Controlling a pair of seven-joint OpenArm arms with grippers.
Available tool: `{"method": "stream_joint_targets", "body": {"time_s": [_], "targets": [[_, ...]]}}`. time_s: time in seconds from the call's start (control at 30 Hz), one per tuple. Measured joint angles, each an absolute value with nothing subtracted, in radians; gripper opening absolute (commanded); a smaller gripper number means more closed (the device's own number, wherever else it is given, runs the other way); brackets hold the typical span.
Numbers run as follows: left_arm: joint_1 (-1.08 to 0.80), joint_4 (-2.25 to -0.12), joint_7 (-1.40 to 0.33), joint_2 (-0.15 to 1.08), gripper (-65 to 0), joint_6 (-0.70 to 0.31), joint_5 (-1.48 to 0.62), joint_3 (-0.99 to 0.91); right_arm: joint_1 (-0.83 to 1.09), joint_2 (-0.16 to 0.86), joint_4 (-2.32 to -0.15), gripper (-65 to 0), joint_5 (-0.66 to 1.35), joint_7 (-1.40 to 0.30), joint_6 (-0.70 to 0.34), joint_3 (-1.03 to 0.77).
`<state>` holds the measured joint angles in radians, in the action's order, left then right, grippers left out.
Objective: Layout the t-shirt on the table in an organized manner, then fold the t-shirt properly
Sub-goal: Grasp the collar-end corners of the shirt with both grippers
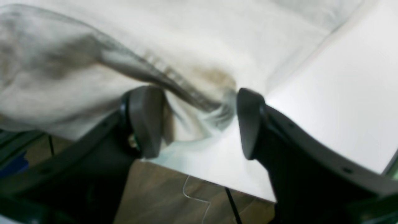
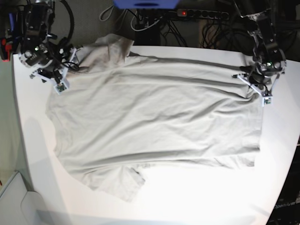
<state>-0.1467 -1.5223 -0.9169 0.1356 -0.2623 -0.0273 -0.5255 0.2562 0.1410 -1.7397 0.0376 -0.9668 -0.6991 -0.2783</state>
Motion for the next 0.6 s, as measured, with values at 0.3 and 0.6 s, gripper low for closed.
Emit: {"method": "stream_joint_targets", "body": {"time_s": [0.3,0.6], "targets": [[-0.129,-1.521,-0.945,0.135,-64.5,-0.262,-0.022,-0.526,0.242,0.141,-1.732,-65.0,0.036,-0.963,-0.699,-0.267],[-0.118,-1.637,-1.007,0.121,-64.5,-0.265,-0.012,-0.522,0.224,0.169,-1.855,-65.0,0.022,-1.002,-0.701,-0.272]]}}
